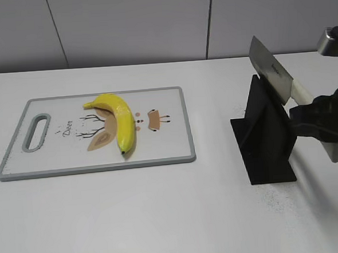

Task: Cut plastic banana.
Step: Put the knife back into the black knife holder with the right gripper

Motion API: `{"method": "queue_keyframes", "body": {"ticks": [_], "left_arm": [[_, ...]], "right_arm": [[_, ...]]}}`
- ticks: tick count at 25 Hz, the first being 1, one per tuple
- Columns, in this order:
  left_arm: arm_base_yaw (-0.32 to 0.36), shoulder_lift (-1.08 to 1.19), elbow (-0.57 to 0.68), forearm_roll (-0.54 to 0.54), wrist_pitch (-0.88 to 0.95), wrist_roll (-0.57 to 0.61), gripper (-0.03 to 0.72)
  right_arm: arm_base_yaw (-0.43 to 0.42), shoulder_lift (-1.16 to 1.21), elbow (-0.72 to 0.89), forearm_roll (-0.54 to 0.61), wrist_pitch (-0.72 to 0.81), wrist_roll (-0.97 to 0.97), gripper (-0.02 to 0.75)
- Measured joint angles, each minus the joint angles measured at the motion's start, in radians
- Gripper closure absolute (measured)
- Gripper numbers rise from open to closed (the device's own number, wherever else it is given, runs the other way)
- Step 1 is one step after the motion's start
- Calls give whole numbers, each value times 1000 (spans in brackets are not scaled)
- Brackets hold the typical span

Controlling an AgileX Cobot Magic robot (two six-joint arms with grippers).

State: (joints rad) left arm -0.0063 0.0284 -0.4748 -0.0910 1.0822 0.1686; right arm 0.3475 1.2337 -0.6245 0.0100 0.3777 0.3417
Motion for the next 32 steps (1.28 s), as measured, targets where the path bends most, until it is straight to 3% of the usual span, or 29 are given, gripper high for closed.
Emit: {"method": "queue_keyframes", "body": {"ticks": [32], "left_arm": [[0, 0, 1, 0, 0, 0, 149]], "right_arm": [[0, -52, -38, 19, 114, 3, 573]]}}
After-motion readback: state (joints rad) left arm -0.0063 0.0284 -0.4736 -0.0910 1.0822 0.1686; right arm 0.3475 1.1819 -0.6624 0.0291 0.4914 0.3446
